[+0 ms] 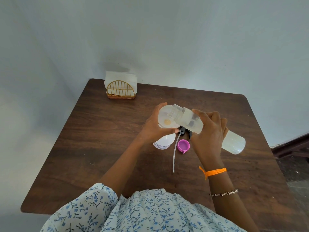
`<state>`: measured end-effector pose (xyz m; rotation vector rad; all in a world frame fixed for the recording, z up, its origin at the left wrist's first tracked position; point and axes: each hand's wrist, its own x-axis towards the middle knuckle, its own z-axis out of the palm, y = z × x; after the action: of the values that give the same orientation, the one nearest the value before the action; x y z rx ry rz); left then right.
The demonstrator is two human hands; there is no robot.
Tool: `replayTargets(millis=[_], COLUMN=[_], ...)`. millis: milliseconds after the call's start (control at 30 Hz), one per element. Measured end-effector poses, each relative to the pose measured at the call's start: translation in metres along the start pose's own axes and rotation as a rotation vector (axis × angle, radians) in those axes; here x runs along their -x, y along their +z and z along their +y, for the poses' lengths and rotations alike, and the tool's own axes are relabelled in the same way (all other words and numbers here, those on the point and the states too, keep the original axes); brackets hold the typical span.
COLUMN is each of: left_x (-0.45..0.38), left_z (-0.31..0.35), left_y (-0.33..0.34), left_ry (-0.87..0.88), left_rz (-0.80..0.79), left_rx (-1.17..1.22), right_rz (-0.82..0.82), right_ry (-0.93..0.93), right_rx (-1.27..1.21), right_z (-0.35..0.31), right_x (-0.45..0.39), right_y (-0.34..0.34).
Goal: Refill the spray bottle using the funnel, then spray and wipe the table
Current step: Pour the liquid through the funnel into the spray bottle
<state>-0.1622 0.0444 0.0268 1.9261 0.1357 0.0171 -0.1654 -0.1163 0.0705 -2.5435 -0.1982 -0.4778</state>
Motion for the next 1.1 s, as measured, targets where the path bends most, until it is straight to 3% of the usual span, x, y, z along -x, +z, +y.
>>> replayTargets(millis=[1100], left_x=[0.0011], left_z=[0.0022], left_y=[-0.0009], left_ry=[-0.003], left_rz=[-0.006], left_rx=[0.017], right_rz=[-0.014], right_ry=[0.018], right_rx=[-0.004], right_z=[-0.0017], right_x=[0.0010], right_y=[-0.0032])
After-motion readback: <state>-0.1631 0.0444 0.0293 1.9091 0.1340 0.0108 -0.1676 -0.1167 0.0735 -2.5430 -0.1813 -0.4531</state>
